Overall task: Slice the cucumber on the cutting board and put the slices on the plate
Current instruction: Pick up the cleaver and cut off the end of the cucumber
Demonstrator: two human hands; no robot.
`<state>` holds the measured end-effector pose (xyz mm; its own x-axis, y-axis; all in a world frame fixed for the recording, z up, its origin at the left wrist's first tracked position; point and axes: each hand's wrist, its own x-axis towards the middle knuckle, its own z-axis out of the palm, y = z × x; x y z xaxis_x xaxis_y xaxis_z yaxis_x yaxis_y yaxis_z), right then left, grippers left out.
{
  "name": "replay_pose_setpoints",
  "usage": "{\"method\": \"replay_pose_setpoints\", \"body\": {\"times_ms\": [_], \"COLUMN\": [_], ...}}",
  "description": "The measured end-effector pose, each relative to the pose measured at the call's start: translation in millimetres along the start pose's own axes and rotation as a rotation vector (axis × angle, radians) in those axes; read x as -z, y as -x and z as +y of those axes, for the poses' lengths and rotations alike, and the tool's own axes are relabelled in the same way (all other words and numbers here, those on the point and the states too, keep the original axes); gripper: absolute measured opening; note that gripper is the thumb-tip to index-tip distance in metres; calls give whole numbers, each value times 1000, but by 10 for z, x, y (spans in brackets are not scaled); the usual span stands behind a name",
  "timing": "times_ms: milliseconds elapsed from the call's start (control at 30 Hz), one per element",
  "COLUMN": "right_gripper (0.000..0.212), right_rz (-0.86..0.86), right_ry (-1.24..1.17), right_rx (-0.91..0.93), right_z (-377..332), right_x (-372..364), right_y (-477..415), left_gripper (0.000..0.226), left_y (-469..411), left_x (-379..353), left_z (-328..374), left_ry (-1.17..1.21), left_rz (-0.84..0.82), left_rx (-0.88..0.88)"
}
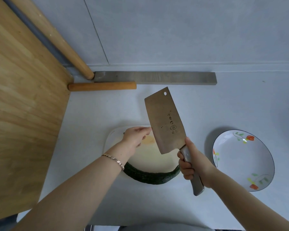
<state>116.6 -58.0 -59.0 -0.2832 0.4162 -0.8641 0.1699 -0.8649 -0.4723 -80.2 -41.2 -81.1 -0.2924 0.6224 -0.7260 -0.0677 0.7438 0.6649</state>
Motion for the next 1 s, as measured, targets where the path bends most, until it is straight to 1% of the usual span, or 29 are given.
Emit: {"method": "replay_pose_setpoints", "body": {"times_ms": [33, 67, 100, 167, 200, 233, 267, 367, 433, 600, 667, 733, 800, 833, 933, 967, 1000], "right_gripper": [57, 57, 56, 56, 55, 55, 54, 53, 53, 53, 53, 53, 53, 53, 55, 55, 55], "right_rz": [7, 21, 39, 73, 88, 101, 114, 132, 144, 158, 161, 164, 170, 173, 200, 219, 243], "right_ry": [5, 19, 40, 80, 94, 109, 126, 166, 167, 164, 175, 187, 204, 213, 264, 294, 325], "right_rx": [2, 8, 16, 35, 41, 47, 54, 70, 75, 75, 75, 79, 85, 89, 116, 134, 154], "right_z": [0, 0, -1, -11, -13, -18, -21, -15, -5, 20, 23, 19, 16, 17, 15, 16, 18], "right_x": [7, 15, 24, 38, 42, 44, 46, 40, 36, 49, 53, 53, 57, 64, 124, 154, 193], "right_y": [-2, -5, -10, -21, -23, -25, -27, -27, -29, -31, -32, -27, -15, -10, 34, 46, 60], "left_gripper": [11, 9, 10, 14, 15, 15, 16, 19, 20, 21, 22, 20, 15, 16, 33, 35, 32], "left_y": [-13, -31, -49, -102, -135, -188, -245, -385, -426, -383, -376, -349, -287, -258, -118, -63, -17], "left_x": [19, 54, 109, 264, 347, 422, 483, 566, 583, 610, 639, 667, 697, 713, 689, 650, 585], "left_z": [-4, -22, -53, -131, -166, -195, -222, -277, -291, -342, -360, -364, -336, -327, -307, -322, -367], "left_ry": [-2, -69, -221, -663, -851, -985, -1088, -1329, -1354, -1229, -1181, -1165, -1170, -1184, -1181, -1167, -1158], "left_rz": [22, 68, 137, 340, 410, 438, 431, 357, 322, 211, 204, 262, 372, 405, 461, 463, 417], "left_rx": [-23, -97, -217, -487, -574, -613, -613, -568, -557, -583, -583, -616, -685, -718, -840, -896, -963]}}
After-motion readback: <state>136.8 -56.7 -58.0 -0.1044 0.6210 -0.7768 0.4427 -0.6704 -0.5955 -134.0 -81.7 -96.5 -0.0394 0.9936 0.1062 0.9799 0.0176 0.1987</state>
